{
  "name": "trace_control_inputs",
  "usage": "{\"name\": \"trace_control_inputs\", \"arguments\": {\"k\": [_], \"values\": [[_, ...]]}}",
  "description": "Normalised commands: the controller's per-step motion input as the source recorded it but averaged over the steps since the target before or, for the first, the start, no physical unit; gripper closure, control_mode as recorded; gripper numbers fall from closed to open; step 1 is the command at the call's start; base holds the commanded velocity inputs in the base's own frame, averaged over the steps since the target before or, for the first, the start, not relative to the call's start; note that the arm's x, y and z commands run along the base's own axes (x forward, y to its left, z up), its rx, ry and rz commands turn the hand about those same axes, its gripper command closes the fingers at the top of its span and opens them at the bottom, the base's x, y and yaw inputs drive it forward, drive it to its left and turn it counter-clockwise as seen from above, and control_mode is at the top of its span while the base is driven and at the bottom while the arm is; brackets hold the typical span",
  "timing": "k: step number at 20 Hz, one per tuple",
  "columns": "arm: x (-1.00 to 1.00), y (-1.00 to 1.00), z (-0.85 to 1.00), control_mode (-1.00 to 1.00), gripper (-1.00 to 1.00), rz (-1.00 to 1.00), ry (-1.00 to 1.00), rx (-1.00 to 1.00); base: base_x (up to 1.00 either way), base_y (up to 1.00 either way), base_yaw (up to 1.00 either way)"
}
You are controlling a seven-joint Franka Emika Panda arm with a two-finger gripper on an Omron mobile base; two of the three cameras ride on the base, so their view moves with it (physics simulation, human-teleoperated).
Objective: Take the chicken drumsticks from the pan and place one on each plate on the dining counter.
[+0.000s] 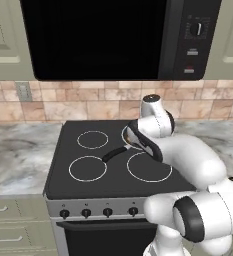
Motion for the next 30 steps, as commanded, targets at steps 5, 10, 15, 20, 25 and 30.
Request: {"name": "trace_control_inputs", "arguments": {"k": [5, 10, 15, 20, 25, 30], "values": [[0.24, 0.0, -0.31, -1.0, -1.0, 0.0, 0.0, -0.02, 0.0, 0.0, 0.0], [0.29, -0.02, -0.14, -1.0, -1.0, 0.0, 0.0, 0.0, 0.0, 0.0, 0.0], [0.11, -0.1, -0.16, -1.0, -1.0, 0.1, 0.0, 0.0, 0.0, 0.0, 0.0], [0.26, -0.06, -0.17, -1.0, -1.0, 0.17, 0.01, 0.0, 0.0, 0.0, 0.0], [0.31, -0.04, -0.13, -1.0, -1.0, 0.15, 0.01, 0.0, 0.0, 0.0, 0.0], [0.16, 0.0, -0.2, -1.0, -1.0, 0.16, 0.01, 0.01, 0.0, 0.0, 0.0]]}}
